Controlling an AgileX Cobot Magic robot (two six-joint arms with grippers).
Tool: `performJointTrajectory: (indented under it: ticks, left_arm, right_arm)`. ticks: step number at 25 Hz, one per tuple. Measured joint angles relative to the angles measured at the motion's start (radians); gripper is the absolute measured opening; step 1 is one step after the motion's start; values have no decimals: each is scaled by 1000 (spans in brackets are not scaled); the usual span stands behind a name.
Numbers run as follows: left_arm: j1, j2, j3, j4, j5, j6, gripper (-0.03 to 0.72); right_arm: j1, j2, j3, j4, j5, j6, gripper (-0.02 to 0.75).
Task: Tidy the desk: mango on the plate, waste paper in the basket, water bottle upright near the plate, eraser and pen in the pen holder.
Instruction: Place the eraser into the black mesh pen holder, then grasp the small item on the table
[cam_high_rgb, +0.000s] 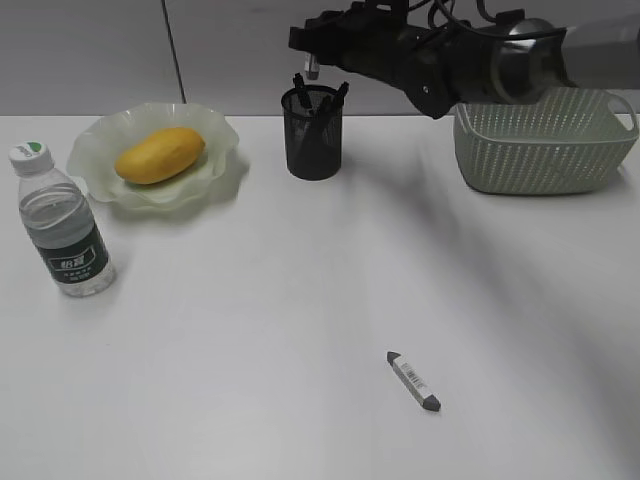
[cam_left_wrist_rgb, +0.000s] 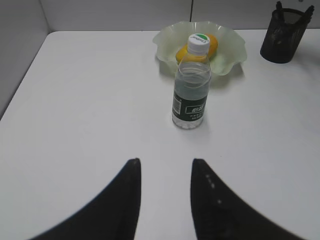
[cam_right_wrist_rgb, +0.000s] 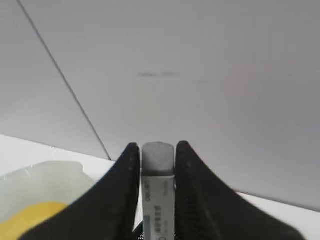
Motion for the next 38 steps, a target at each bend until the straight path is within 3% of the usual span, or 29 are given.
performJointTrajectory:
  ticks: [2,4,7,12,18,20,25,28,31,38]
  left_arm:
    - [0,0,0,0,0,0,255]
    - [0,0,0,0,0,0,255]
    - [0,0,0,0,0,0,255]
    - [0,0,0,1,0,0,255]
    - [0,0,0,1,0,0,255]
    - [0,0,0,1,0,0,255]
    - [0,8,0,-4,0,0,255]
    - [0,75,0,-20,-1,16,255]
    - [0,197,0,-87,-3,105,255]
    - [-18,525,-32,-267,-121,288,295]
  right_arm:
    - [0,9,0,-72,-5,47,290]
    - [0,10,0,-105,-6,59,447]
    - [0,-13,-1,-132,123,66,538]
    - [0,-184,57,-195,529,-15,510]
    - [0,-556,390,145,879,-491,459]
    - [0,-680,502,226,1018,-554,456]
    - [0,-1037,799,304,1331,-580,456]
    - [0,-1287,955,333,1438,-579,456]
    - [0,-1576,1073,334,1497,-578,456]
    - [0,-2157,1196,374,1517,-574,456]
